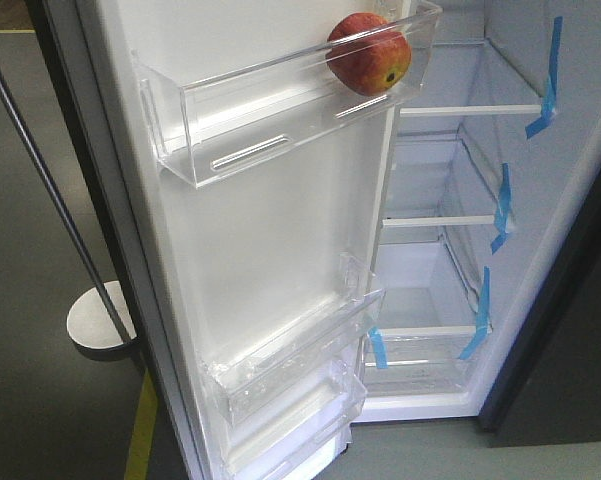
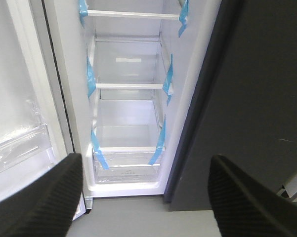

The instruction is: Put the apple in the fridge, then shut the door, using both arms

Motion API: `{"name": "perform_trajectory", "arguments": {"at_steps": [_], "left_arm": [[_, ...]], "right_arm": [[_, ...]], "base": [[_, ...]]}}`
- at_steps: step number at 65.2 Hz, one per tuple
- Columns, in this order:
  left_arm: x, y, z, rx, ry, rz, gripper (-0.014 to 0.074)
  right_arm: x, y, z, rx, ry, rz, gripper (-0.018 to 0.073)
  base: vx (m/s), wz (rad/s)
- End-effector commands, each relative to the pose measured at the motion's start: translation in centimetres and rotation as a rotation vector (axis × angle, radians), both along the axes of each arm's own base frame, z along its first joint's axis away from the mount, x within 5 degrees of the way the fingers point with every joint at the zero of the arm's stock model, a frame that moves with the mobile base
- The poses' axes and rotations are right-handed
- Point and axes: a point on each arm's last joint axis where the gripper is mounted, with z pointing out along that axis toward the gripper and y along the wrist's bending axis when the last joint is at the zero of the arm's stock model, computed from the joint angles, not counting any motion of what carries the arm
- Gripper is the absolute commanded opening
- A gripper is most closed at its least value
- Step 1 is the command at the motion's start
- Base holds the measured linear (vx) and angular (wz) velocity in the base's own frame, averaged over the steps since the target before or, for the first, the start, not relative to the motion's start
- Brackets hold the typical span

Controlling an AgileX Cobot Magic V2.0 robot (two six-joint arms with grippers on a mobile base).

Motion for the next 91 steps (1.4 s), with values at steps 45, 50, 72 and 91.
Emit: {"name": "perform_trajectory", "arguments": {"at_steps": [45, 50, 72, 91], "left_arm": [[8.7, -7.0, 2.7, 0.056, 0.075, -0.207, 0.0561], [8.2, -8.7, 2.5, 0.084, 0.088, -0.262, 0.0561], [5.1, -16.7, 2.3, 0.116, 0.092, -0.503, 0.0559], [2.6, -22.2, 3.1, 0.001, 0.008, -0.656, 0.0559]], "right_arm": [[0.2, 0.0, 1.2, -0.024, -0.078, 0.011, 0.0506], [0.2, 0.0, 1.2, -0.024, -0.078, 0.011, 0.0506], [0.2, 0.0, 1.2, -0.024, -0.078, 0.011, 0.0506], [0.2, 0.0, 1.2, -0.024, -0.078, 0.011, 0.0506]], "base": [[0.0, 0.0], [0.0, 0.0], [0.0, 0.0], [0.0, 0.0]]}}
